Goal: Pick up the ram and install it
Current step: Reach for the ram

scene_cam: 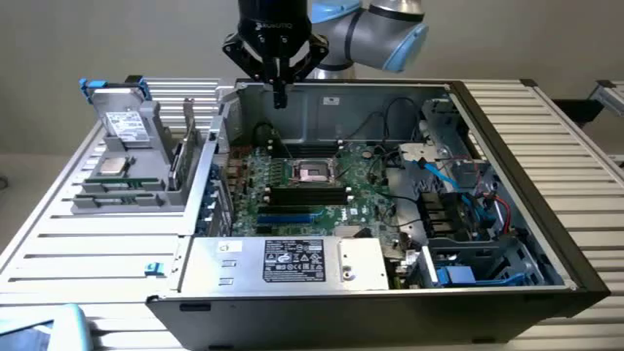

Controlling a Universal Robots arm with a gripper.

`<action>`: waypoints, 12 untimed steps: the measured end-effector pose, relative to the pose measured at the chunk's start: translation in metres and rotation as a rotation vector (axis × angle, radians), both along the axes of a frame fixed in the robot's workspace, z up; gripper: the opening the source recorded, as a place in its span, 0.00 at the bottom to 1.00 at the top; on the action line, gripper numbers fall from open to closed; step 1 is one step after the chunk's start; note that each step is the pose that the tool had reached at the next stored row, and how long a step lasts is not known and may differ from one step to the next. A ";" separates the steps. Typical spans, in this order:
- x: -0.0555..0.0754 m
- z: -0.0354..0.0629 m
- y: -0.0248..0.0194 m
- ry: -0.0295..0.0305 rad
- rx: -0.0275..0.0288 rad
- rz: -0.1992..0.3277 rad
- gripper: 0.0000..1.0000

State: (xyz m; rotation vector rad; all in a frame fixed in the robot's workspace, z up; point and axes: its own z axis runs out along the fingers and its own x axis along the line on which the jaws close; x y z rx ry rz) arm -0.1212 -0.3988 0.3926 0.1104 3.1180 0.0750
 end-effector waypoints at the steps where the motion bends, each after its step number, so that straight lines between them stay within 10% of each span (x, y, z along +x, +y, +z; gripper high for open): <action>1: 0.000 0.0000 0.0000 0.0000 0.0000 0.000 0.11; 12: 0.000 0.0000 0.0000 0.0000 -0.0001 0.000 0.11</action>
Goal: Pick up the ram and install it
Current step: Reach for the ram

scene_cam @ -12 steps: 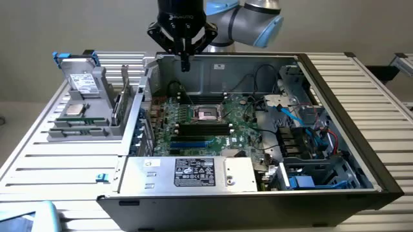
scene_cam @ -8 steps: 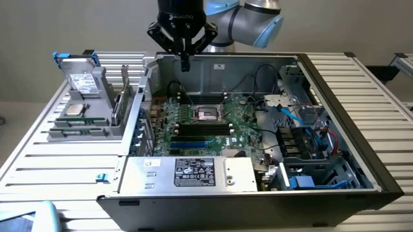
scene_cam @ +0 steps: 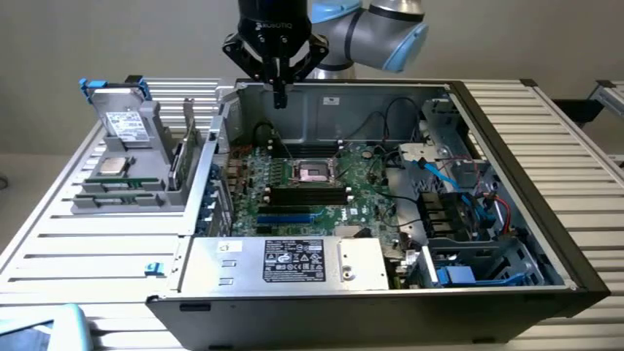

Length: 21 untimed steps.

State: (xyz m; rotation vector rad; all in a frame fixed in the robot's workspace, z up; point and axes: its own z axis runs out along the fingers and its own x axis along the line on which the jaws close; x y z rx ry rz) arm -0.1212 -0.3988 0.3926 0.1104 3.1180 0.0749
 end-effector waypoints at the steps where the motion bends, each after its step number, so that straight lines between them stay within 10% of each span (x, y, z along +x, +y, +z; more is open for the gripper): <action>1: 0.000 0.0000 0.0000 -0.0001 0.0001 0.000 0.11; 21: -0.077 -0.0004 0.0013 0.0001 0.0001 0.007 0.11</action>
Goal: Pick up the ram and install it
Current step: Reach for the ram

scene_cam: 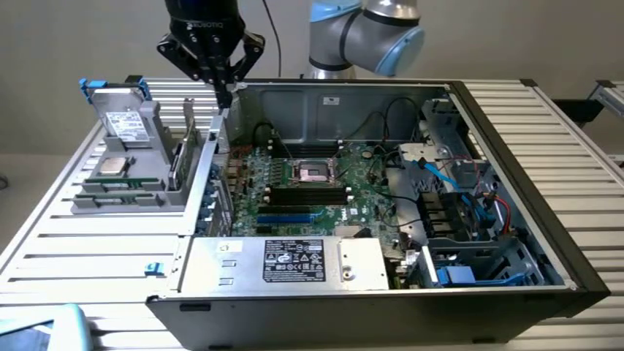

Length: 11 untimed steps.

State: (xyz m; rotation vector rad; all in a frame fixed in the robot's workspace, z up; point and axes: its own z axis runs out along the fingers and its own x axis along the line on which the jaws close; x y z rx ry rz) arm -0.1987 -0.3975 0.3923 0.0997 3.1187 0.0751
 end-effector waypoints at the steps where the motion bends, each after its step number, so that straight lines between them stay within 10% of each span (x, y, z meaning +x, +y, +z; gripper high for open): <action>1: -0.004 0.0000 0.0001 0.0001 0.0000 0.001 0.11; 11: -0.044 0.0000 0.0003 0.0003 0.0000 0.004 0.11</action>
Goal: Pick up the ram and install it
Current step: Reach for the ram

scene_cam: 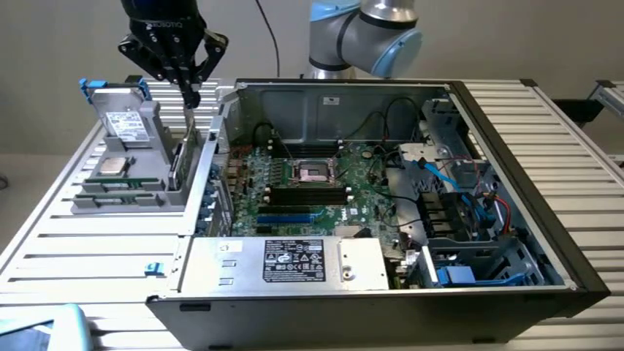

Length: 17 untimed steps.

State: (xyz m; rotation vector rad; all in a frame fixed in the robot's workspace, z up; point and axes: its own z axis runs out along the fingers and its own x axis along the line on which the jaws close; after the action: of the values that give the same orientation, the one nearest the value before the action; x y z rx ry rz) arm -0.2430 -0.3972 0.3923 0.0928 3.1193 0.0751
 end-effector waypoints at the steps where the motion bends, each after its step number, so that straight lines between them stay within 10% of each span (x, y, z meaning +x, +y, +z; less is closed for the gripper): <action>1: -0.005 0.0000 0.0001 0.0000 0.0000 0.000 0.11; 17: -0.077 -0.0036 0.0002 0.0002 0.0000 0.002 0.11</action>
State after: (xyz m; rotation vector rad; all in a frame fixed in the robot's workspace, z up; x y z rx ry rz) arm -0.3202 -0.3970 0.3887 0.0905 3.1196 0.0752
